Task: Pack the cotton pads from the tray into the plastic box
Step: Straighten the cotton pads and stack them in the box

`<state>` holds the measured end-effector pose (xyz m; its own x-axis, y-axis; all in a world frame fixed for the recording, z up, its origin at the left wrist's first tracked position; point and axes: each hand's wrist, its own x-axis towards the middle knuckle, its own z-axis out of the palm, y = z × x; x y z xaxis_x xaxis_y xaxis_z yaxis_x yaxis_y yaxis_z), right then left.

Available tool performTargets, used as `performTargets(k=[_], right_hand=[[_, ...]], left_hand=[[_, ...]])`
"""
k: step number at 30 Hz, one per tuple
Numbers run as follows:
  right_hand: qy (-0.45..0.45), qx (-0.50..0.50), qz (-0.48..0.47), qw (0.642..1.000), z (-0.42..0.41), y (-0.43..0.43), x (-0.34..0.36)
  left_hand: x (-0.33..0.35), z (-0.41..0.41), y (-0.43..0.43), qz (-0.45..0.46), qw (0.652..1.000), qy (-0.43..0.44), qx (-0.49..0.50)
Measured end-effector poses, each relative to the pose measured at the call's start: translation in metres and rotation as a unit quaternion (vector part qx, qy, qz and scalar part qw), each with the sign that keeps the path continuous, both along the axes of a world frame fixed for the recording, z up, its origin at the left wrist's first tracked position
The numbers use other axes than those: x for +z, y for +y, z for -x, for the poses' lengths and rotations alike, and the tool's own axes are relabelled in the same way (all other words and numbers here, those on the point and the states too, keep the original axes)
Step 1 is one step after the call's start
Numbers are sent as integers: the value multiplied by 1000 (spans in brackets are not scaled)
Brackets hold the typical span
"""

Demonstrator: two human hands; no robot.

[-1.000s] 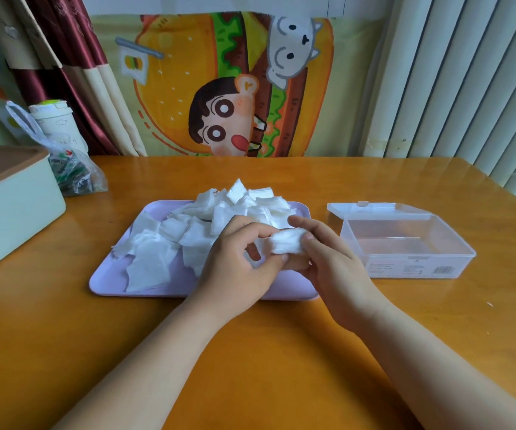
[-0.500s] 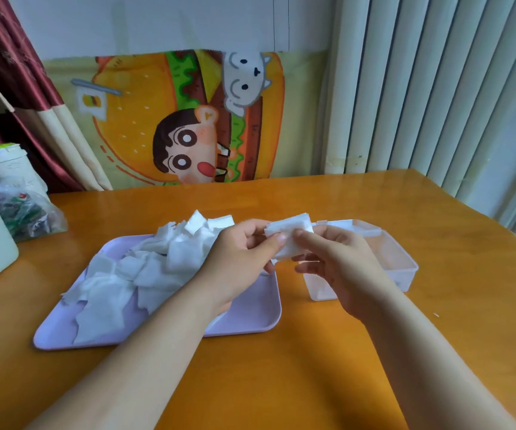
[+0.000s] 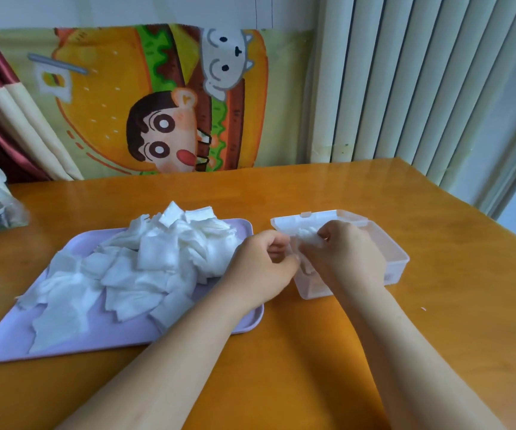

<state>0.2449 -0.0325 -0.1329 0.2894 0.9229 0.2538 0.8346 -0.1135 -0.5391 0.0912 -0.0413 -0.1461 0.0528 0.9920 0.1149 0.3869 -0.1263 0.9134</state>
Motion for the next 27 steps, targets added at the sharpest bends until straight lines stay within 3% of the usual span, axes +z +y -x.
performTargets(k=[8,13,17,20,22,25,27], right_hand=[[0,122,28,992,4,-12,7],[-48,105,3,993,4,-12,4],[-81,39,-65,994,7,-17,3],[-67,43,-69,994,7,-20,6],[-70,52,-135,987,11,-25,9],[-64,136,-259,954,37,-39,9],[-19,237,-224,945,61,-55,2]], left_hand=[[-4,4,0,-2,1000,-13,3],[-5,6,-1,-3,1000,-10,-18],[2,22,-14,-33,997,53,-34],[6,50,-30,-41,995,92,-20],[6,73,-42,-42,991,124,4],[7,107,-58,-56,969,234,62],[5,127,-68,-55,934,341,89]])
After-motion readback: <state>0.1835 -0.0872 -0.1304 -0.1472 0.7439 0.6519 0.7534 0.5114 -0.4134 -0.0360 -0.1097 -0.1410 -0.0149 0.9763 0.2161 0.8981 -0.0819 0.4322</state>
